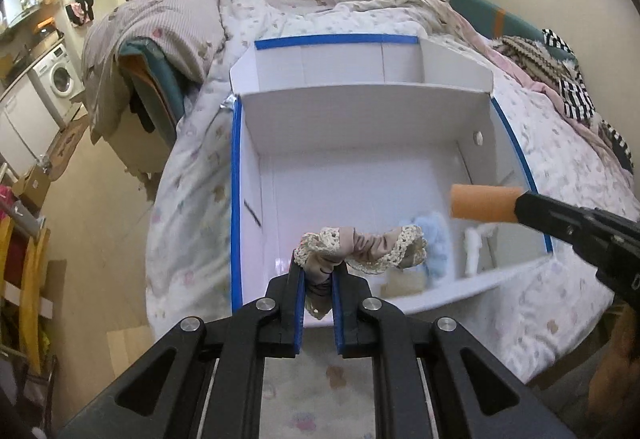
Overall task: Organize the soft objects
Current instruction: 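Carry both items into the box and open both tools to release them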
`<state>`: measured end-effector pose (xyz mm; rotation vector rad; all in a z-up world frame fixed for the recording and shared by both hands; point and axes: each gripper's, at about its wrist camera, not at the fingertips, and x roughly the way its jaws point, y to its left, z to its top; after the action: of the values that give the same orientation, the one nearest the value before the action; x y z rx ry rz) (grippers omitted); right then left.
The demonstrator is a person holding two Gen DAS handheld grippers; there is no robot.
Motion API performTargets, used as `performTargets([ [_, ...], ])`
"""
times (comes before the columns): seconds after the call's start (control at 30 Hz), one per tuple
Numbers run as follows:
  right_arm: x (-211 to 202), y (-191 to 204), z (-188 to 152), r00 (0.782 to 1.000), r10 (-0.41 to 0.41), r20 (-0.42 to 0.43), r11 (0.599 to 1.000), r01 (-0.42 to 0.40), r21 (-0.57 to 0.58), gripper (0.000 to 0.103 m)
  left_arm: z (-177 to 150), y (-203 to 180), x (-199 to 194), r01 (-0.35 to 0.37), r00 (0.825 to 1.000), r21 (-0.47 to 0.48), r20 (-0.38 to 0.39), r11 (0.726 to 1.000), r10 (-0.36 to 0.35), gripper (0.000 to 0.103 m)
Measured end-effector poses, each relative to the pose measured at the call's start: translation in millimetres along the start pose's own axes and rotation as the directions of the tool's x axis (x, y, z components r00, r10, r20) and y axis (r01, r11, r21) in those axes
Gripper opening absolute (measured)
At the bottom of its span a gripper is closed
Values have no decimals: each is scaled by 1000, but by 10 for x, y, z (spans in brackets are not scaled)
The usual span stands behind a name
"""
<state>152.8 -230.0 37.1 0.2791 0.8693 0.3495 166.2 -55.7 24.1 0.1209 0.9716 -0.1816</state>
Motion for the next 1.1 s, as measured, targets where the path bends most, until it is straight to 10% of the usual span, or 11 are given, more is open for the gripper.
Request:
performTargets([
  [0.4,565,-683,-37,994,-11,-110,972,36,230,3,58,64,692,30,991,-83,-127,996,-40,11],
  [1.1,986,-714,-368,961,-75,-267,973,129,192,3,-127,-40,1146,10,964,-115,-262,993,-40,13],
])
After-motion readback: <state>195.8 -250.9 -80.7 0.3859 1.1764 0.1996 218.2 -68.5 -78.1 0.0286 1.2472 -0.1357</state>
